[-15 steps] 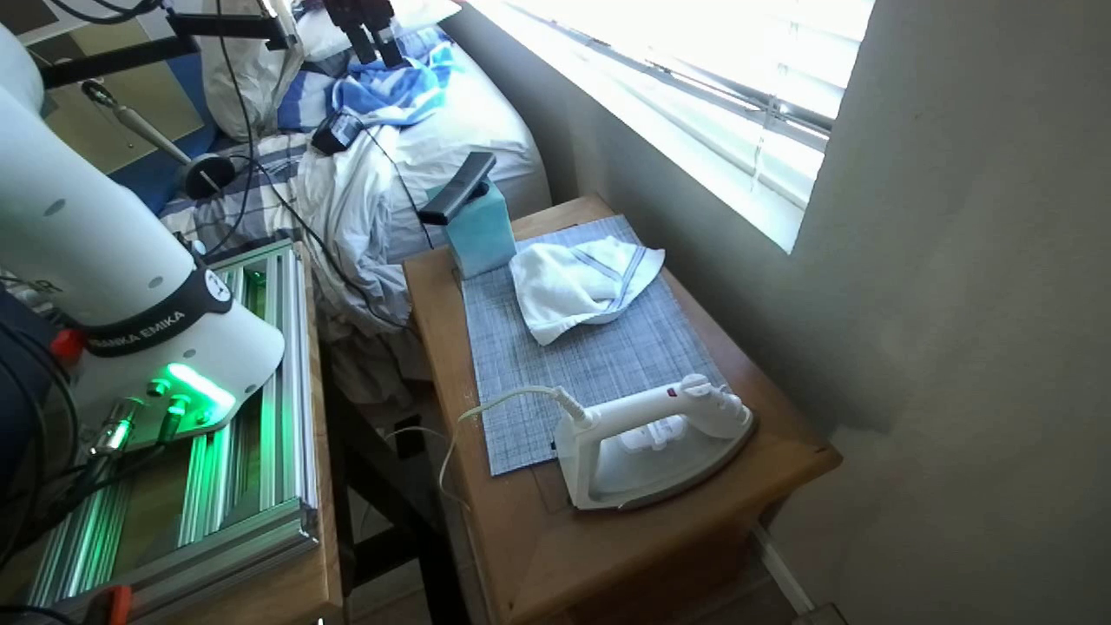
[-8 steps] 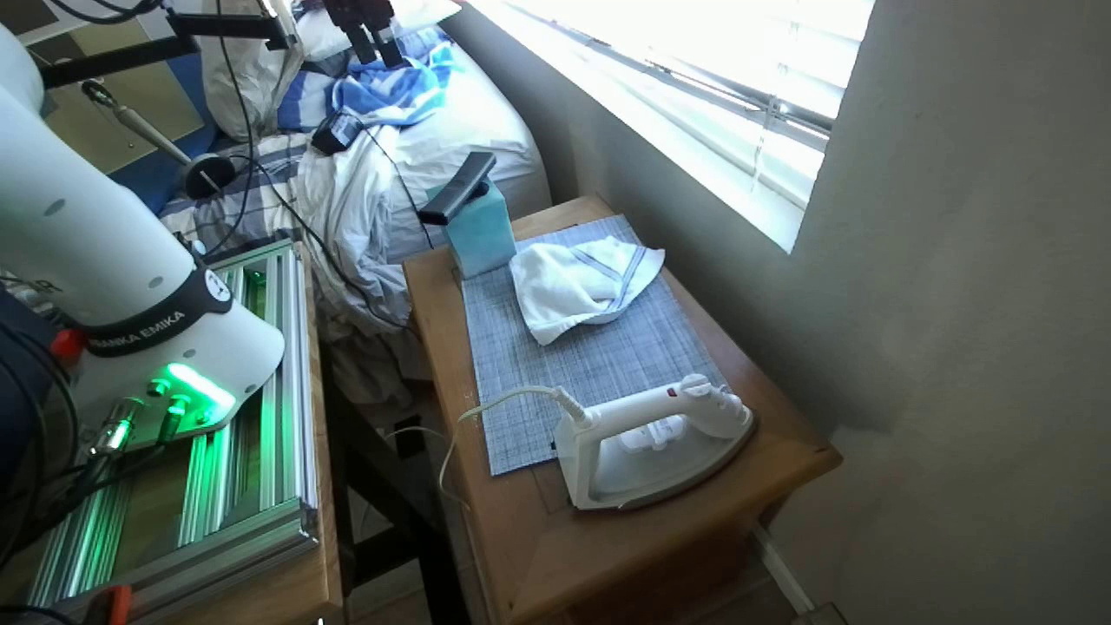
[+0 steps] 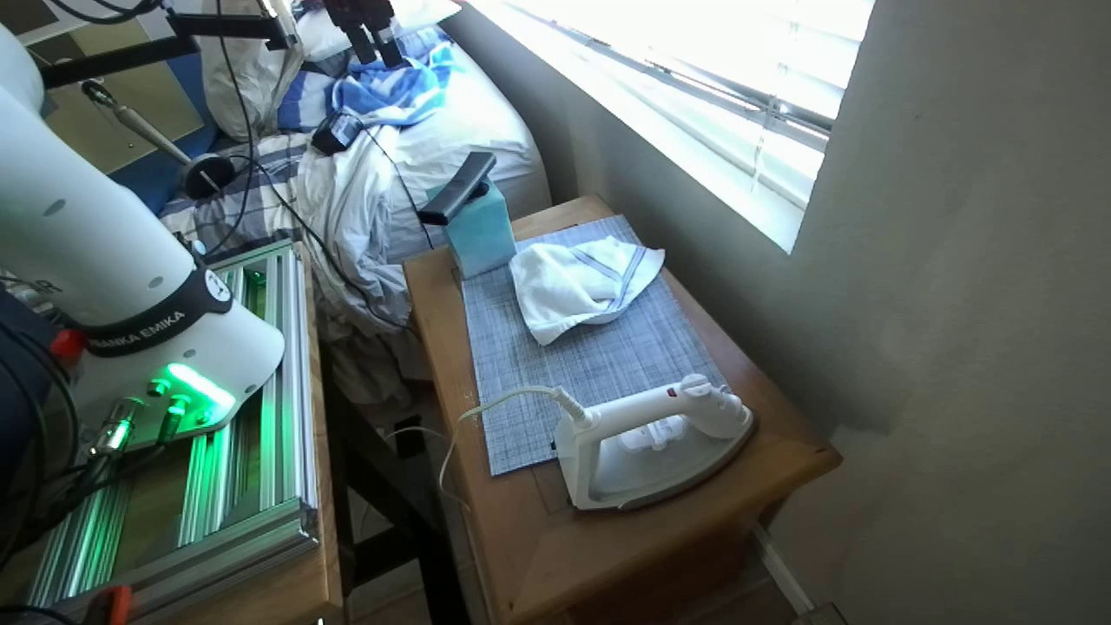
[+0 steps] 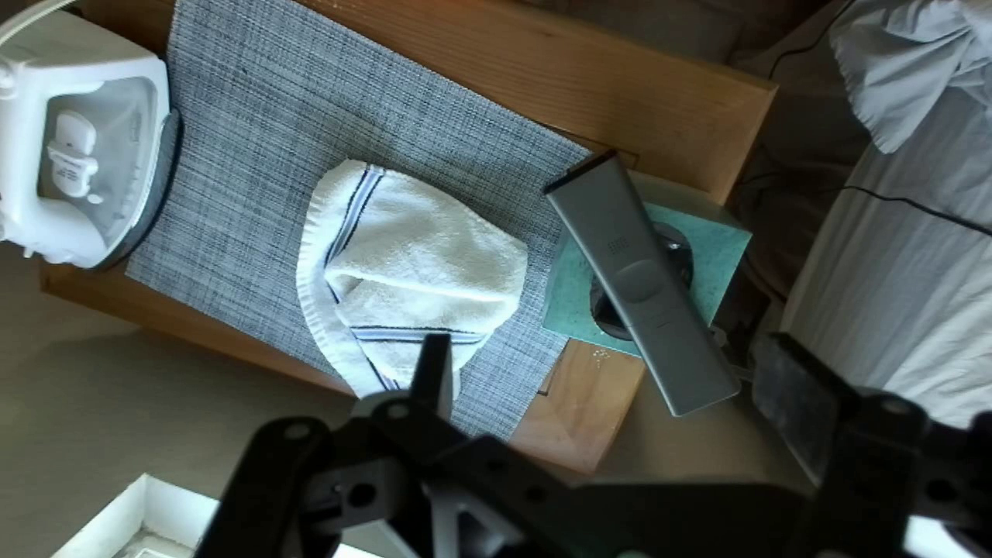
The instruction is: Put the iron on top of the tea towel
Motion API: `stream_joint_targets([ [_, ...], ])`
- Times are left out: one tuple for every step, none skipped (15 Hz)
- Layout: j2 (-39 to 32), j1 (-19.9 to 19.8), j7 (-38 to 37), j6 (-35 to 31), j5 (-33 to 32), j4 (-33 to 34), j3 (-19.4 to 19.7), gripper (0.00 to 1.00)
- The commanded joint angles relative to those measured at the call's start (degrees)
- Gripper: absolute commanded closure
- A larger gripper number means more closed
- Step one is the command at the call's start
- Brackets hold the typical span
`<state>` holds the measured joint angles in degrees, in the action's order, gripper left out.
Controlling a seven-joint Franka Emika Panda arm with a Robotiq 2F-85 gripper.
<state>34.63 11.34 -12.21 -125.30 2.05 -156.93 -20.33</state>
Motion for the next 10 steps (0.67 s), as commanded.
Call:
stream_joint_targets([
  [-0.2,1.1,-0.6,0.1,-0.8,0.1,1.1,0.00],
  [-0.2,1.1,-0.6,0.1,-0.8,0.1,1.1,0.00],
  [-0.2,1.1,-0.6,0.1,-0.8,0.1,1.1,0.00],
  [-0.2,1.1,-0.6,0.1,-0.8,0.1,1.1,0.00],
  [0.1,1.2,-0.2,0.0,-0.6,0.1,1.7,0.00],
  [0.6,1.4,0.9,0.4,-0.4,0.2,2.5,0.00],
  [1.0,1.6,1.7,0.8,-0.2,0.3,3.2,0.00],
  [1.5,2.0,3.4,1.3,0.3,0.3,4.5,0.00],
  [1.9,2.4,4.8,1.8,0.8,0.4,5.6,0.00],
  [2.4,3.0,7.3,2.7,1.2,0.3,7.3,0.00],
])
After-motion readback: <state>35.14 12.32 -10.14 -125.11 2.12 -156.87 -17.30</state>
